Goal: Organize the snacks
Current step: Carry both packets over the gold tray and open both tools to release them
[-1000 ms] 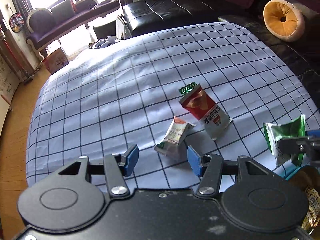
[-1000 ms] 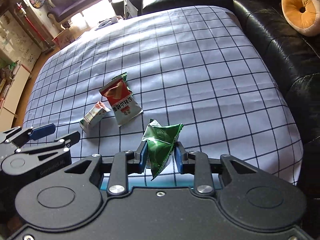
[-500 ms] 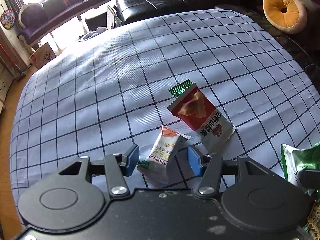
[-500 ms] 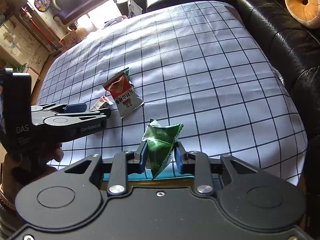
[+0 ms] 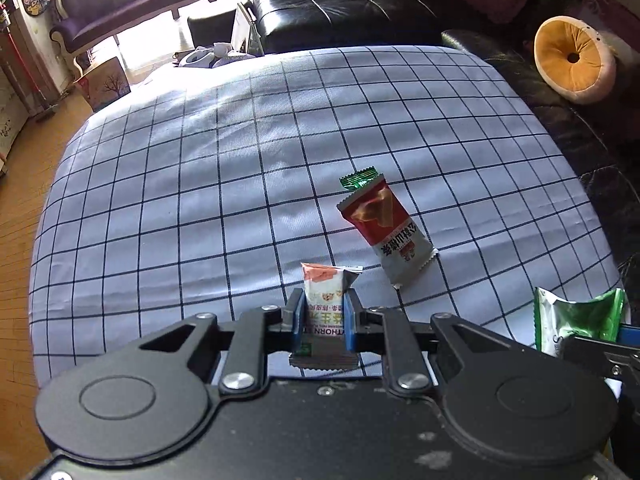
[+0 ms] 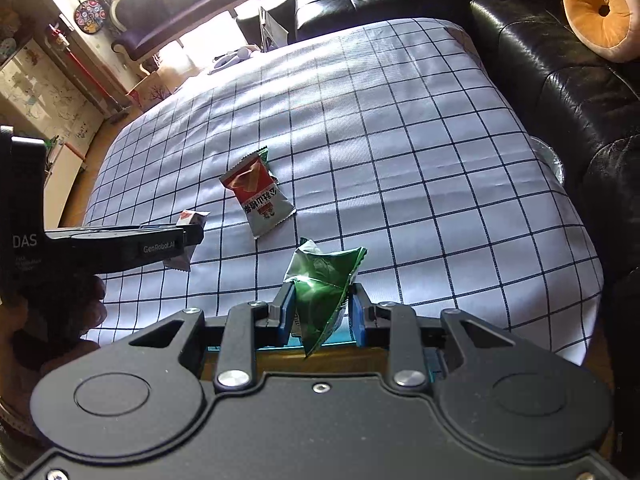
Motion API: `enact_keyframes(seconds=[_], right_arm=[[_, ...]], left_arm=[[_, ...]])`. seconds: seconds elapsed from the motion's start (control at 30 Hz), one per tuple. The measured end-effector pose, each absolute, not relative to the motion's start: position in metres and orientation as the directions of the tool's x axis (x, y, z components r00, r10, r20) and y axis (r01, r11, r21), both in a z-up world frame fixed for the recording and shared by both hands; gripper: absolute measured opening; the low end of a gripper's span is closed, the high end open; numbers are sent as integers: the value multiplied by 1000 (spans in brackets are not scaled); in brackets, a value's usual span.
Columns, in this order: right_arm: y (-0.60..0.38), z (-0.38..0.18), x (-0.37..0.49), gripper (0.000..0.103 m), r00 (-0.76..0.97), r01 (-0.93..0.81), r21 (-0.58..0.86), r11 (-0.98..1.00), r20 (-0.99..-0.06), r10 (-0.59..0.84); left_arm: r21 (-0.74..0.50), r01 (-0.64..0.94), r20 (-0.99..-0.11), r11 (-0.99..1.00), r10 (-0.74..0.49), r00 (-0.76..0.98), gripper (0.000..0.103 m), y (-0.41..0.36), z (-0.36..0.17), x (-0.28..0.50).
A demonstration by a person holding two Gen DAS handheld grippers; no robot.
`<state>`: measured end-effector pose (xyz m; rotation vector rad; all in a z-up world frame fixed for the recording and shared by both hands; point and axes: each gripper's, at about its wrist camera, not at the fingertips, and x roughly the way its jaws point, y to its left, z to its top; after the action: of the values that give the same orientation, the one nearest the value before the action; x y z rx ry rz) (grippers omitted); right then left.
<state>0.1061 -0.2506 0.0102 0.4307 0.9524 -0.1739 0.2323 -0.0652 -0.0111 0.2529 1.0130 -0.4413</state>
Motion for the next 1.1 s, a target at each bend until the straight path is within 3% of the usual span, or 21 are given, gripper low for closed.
enact_keyframes(seconds=[0.47,1.1], right_arm=[[-221,44,47,39,644,269,261,927,-764,29],[-180,33,-48,39,662,231,208,950,-750,3]], left_arm=[[44,449,-763,892,-261,592,19,-7,54,124],[12,335,-789,942,-197,582,19,37,20,50]])
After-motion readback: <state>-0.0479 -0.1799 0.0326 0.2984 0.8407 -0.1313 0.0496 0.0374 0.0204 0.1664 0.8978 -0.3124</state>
